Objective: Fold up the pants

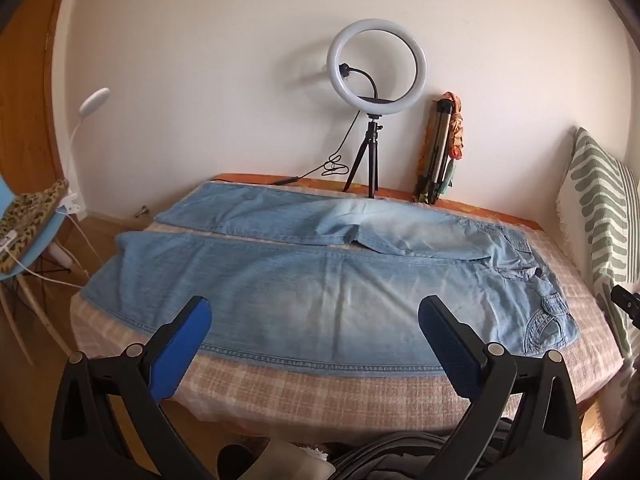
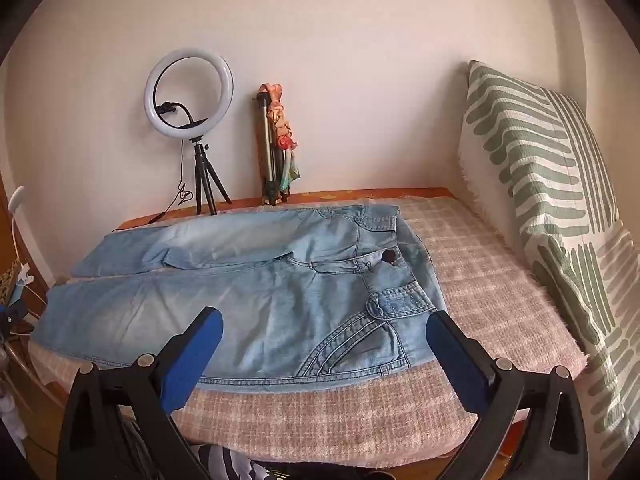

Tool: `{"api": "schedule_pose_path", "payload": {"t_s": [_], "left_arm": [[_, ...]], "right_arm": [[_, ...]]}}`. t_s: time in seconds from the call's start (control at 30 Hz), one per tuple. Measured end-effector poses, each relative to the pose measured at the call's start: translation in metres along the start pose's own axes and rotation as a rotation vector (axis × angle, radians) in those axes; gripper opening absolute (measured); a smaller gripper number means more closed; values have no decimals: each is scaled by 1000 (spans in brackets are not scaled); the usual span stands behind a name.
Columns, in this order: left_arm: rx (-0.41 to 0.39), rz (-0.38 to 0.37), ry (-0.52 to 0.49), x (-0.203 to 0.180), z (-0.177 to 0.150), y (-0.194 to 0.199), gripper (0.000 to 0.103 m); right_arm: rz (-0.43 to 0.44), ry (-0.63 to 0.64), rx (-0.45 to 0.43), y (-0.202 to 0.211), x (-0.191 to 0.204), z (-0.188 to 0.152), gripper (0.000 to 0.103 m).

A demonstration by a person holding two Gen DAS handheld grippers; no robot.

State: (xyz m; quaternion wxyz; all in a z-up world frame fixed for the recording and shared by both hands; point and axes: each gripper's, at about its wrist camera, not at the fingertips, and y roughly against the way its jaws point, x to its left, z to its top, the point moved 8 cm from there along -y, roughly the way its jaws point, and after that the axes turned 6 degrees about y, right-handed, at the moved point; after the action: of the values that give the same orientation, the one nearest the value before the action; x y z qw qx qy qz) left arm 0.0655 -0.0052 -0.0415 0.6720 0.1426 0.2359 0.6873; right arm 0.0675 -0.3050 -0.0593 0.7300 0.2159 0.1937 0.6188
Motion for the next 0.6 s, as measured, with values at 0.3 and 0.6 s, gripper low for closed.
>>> {"api": "schedule_pose_path", "payload": {"t_s": [0.3,0.6], "left_arm": [[17,14,33,9,1,-2,103],[15,9,37,8,3,-1,103]], "right_arm": [[-37,18,-10,4,-2,5,103],[-44,11,-15,3,-3,5,103]]}}
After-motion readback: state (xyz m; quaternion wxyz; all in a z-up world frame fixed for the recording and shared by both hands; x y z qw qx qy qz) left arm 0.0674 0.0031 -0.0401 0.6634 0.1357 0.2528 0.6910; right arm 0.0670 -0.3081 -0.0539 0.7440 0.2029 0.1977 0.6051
